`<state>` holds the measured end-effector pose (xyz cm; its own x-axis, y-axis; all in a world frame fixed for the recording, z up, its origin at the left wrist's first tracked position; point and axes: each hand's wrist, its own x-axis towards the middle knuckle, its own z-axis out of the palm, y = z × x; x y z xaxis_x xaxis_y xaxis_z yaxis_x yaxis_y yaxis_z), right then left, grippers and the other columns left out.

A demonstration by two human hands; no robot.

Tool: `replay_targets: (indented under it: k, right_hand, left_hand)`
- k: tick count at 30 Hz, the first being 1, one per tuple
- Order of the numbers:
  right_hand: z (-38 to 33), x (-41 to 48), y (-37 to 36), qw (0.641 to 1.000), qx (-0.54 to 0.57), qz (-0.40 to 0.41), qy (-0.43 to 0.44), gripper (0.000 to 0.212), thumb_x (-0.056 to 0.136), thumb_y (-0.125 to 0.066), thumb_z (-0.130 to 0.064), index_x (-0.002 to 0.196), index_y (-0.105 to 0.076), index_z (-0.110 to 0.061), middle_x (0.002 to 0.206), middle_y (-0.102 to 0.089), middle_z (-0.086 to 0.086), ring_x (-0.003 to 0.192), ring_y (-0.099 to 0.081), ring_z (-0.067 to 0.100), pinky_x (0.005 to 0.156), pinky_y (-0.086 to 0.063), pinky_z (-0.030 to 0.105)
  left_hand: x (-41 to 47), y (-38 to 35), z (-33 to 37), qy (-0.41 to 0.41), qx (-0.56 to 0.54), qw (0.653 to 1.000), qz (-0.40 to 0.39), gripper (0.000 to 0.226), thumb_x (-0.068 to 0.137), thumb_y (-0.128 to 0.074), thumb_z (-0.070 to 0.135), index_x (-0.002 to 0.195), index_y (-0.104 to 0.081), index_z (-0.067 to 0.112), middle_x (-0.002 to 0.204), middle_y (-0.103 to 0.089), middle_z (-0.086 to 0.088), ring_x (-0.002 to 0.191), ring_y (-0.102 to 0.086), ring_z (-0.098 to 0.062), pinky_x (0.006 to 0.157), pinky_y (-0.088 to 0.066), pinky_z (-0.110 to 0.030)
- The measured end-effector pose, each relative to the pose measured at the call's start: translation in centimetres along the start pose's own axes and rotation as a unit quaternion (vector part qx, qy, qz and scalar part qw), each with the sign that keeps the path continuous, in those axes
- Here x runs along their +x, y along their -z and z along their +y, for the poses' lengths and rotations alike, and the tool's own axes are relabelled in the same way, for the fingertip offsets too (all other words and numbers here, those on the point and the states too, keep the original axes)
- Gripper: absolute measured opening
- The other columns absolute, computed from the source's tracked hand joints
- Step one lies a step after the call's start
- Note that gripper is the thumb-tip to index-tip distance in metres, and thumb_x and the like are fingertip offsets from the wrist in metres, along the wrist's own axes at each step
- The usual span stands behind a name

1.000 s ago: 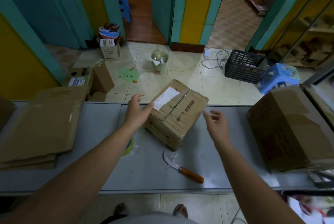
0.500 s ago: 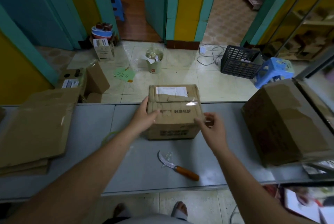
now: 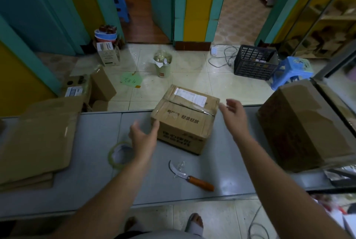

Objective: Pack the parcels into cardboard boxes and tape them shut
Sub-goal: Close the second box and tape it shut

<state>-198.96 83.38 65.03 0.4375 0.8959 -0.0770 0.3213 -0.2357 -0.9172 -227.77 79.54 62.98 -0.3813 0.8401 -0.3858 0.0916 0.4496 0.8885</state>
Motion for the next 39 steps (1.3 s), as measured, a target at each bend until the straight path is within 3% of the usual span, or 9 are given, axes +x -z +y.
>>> replay_targets:
  k: [3, 7, 10, 14, 18, 29, 33, 36, 39]
  right_hand:
    - [-1.2, 3.6, -0.8, 0.994, -0.048, -0.095, 0.023, 0.053, 0.100, -0.067, -0.038, 0.148, -0.052, -0.021, 0.143, -0.052, -0.010, 0.131, -0.046, 0.009, 0.107, -0.041, 0.032]
    - [-1.3, 3.7, -1.5, 0.989, -0.045, -0.140, 0.006, 0.036, 0.099, -0.066, -0.027, 0.133, -0.065, -0.014, 0.122, -0.067, 0.002, 0.113, -0.063, 0.021, 0.082, -0.050, 0.023]
    - [0.2, 1.4, -0.9, 0.997, -0.031, -0.074, 0.006, 0.025, 0.096, -0.068, -0.023, 0.117, -0.072, -0.010, 0.107, -0.072, 0.002, 0.105, -0.068, 0.024, 0.083, -0.056, 0.031]
    - [2.5, -3.9, -1.1, 0.998, 0.003, -0.059, -0.026, 0.031, 0.095, -0.073, -0.036, 0.116, -0.067, -0.015, 0.108, -0.070, 0.000, 0.101, -0.070, 0.021, 0.088, -0.061, 0.043]
    - [2.4, -6.6, -2.6, 0.994, 0.023, -0.072, -0.078, 0.050, 0.090, -0.076, -0.046, 0.128, -0.061, -0.017, 0.114, -0.067, 0.000, 0.101, -0.070, 0.020, 0.085, -0.064, 0.049]
    - [1.8, -10.0, -2.2, 0.998, 0.000, 0.016, -0.063, 0.046, 0.103, -0.059, -0.045, 0.142, -0.051, -0.023, 0.125, -0.056, -0.007, 0.105, -0.059, 0.009, 0.075, -0.048, 0.022]
    - [4.6, -13.9, -1.5, 0.997, -0.022, 0.074, -0.022, 0.024, 0.109, -0.049, -0.031, 0.100, -0.062, -0.013, 0.088, -0.061, 0.003, 0.080, -0.059, 0.013, 0.069, -0.049, 0.034]
    - [6.5, -15.9, -1.9, 0.999, -0.029, -0.018, 0.001, 0.040, 0.110, -0.046, -0.028, 0.077, -0.065, -0.014, 0.065, -0.062, 0.002, 0.064, -0.062, 0.015, 0.058, -0.048, 0.027]
    - [5.9, -17.0, -3.7, 0.992, -0.055, -0.112, 0.024, 0.042, 0.109, -0.051, -0.027, 0.070, -0.066, -0.019, 0.062, -0.064, -0.002, 0.058, -0.062, 0.010, 0.056, -0.048, 0.025]
  left_hand:
    - [-4.6, -2.2, -1.3, 0.098, -0.143, 0.981, -0.086, 0.081, 0.093, -0.077, 0.042, 0.158, -0.033, 0.025, 0.152, -0.046, 0.004, 0.134, -0.051, -0.021, 0.111, -0.048, -0.057]
    - [-5.2, -5.3, -0.4, 0.065, -0.137, 0.970, -0.193, 0.120, 0.082, -0.083, 0.054, 0.166, 0.002, 0.042, 0.166, -0.031, 0.010, 0.149, -0.041, -0.020, 0.121, -0.039, -0.054]
    - [-2.6, -5.2, 0.2, -0.003, -0.071, 0.981, -0.182, 0.113, 0.071, -0.080, 0.068, 0.161, -0.014, 0.052, 0.160, -0.046, 0.012, 0.143, -0.050, -0.013, 0.118, -0.044, -0.048]
    - [1.5, -3.7, 2.2, -0.088, 0.009, 0.972, -0.218, 0.066, 0.100, -0.066, 0.023, 0.158, -0.038, 0.037, 0.140, -0.064, 0.015, 0.130, -0.060, -0.009, 0.112, -0.051, -0.042]
    - [4.1, -2.6, 3.6, -0.141, 0.070, 0.962, -0.224, 0.051, 0.105, -0.056, 0.011, 0.153, -0.052, 0.028, 0.140, -0.066, 0.011, 0.130, -0.061, -0.009, 0.114, -0.050, -0.041]
    - [3.7, 3.2, 1.0, -0.128, 0.113, 0.972, -0.162, 0.041, 0.104, -0.064, 0.035, 0.141, -0.059, 0.020, 0.130, -0.062, 0.009, 0.118, -0.060, -0.010, 0.095, -0.047, -0.028]
    - [4.2, 10.9, -5.2, -0.221, 0.295, 0.918, -0.144, 0.037, 0.087, -0.084, 0.038, 0.112, -0.063, 0.019, 0.110, -0.063, 0.004, 0.097, -0.063, -0.009, 0.079, -0.047, -0.026]
    - [4.5, 15.3, -9.0, -0.238, 0.470, 0.831, -0.182, 0.067, 0.069, -0.092, 0.055, 0.120, -0.062, 0.023, 0.119, -0.058, 0.009, 0.109, -0.059, -0.013, 0.088, -0.050, -0.032]
    - [5.0, 16.0, -10.8, -0.304, 0.519, 0.777, -0.187, 0.039, 0.076, -0.091, 0.037, 0.109, -0.074, 0.027, 0.111, -0.070, 0.007, 0.114, -0.064, -0.026, 0.089, -0.048, -0.039]
